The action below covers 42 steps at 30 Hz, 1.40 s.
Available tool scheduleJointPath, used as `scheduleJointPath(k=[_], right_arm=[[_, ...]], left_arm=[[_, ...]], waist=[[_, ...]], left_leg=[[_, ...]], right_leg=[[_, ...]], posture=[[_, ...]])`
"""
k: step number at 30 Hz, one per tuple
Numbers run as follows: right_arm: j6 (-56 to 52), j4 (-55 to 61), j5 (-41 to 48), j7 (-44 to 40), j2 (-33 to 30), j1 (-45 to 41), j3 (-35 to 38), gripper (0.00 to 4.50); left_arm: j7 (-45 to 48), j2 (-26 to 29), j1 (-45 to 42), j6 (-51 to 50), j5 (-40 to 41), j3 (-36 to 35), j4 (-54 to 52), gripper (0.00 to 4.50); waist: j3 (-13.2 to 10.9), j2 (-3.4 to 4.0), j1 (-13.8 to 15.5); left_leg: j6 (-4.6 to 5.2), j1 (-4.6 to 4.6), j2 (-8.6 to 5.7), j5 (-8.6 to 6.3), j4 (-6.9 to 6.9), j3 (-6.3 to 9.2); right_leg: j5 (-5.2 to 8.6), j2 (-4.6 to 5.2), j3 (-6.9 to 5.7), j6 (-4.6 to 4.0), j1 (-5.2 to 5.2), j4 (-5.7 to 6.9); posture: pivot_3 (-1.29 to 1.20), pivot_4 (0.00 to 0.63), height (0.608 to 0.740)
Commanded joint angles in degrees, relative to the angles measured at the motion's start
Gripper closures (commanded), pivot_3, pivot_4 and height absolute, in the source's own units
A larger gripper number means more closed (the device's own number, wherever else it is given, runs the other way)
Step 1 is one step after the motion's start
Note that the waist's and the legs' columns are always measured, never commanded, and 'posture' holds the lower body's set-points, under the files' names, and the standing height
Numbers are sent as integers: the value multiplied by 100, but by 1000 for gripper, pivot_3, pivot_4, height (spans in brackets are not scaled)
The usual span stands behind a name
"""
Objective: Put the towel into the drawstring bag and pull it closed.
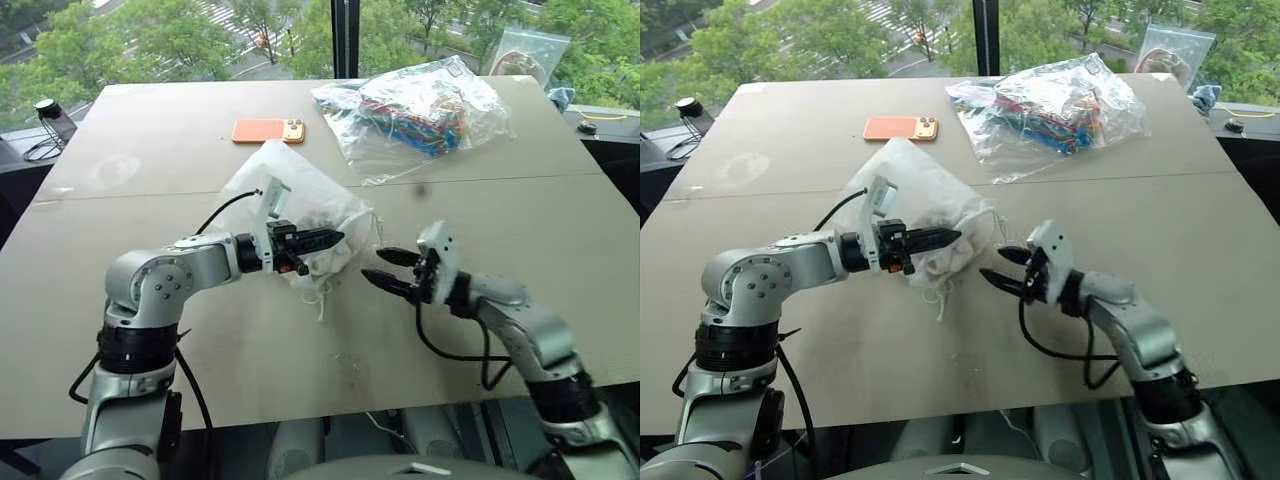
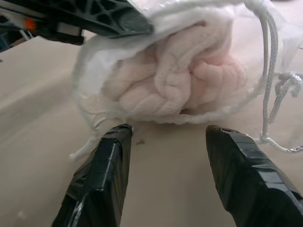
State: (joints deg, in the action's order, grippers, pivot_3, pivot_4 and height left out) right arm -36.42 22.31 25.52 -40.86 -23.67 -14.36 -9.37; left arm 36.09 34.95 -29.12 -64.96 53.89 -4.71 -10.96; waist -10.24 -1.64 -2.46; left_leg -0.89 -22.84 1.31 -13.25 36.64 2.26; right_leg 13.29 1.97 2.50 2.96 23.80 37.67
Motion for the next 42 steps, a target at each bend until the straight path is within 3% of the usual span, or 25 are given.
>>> scheduleJointPath(k=[1, 3, 12, 19, 22, 26, 27, 36, 42], right_arm=[[-80, 139, -308, 559, -21, -212, 213, 1755], [-91, -194, -613, 1018, 130, -424, 221, 1755], [-88, -1177, -969, 1622, 1159, -1087, -105, 1755], [-73, -1337, -1154, 1713, 1281, -1023, -192, 1755], [-25, -1396, -1178, 1654, 1250, -1059, -126, 2588], [-59, -1297, -1154, 1486, 1104, -1043, -104, 4327], [-76, -1270, -1138, 1453, 1071, -1030, -91, 4459], [-266, -825, -919, 1176, 738, -828, 43, 4459], [-423, -536, -1756, 1657, -27, -923, -72, 4459]], left_arm=[[366, 177, -146, 181, -125, 6, 40, 4500], [498, 246, -181, 204, -179, 29, 76, 4500], [628, 237, -318, 221, -372, 48, 115, 4500], [590, 223, -246, 186, -373, -38, 9, 4500], [572, 227, -214, 177, -387, -74, 2, 4500], [571, 256, -199, 179, -398, -103, 24, 4500], [580, 264, -207, 188, -411, -100, 49, 4500], [638, 287, -313, 320, -567, -52, 186, 4500], [890, 372, -554, 676, -904, 67, 354, 4500]], waist=[[1, -1, -1], [1, -2, 2], [0, -1, 11], [0, -1, 17], [0, -1, 12], [0, -1, 8], [0, -1, 9], [0, -1, 9], [-1, 0, 28]], left_leg=[[0, 1, 0, 0, 0, 0], [0, 0, 0, 0, 2, -3], [0, -5, 0, 0, 3, -3], [0, -8, 0, 0, 3, -3], [0, -6, 0, 0, 3, -2], [0, -6, 0, 0, 3, -3], [0, -7, 0, 0, 3, -3], [0, -6, 0, 0, 3, -3], [0, -7, -1, 0, 4, -2]], right_leg=[[5, 0, 0, 9, -1, 0], [6, -1, 2, 9, -1, 0], [-6, 0, 3, -8, 2, -1], [-6, 4, 1, -8, 2, -2], [-6, 3, 0, -8, 2, -1], [-6, 3, 1, -8, 2, -1], [-6, 3, 1, -8, 2, -2], [-6, 3, 1, -8, 2, -1], [-6, 2, 0, -8, 1, -1]], posture=[[0, 150, 734], [0, 150, 734], [0, 150, 734], [0, 150, 734], [0, 150, 734], [0, 150, 734], [0, 150, 734], [0, 150, 734], [0, 150, 734]])
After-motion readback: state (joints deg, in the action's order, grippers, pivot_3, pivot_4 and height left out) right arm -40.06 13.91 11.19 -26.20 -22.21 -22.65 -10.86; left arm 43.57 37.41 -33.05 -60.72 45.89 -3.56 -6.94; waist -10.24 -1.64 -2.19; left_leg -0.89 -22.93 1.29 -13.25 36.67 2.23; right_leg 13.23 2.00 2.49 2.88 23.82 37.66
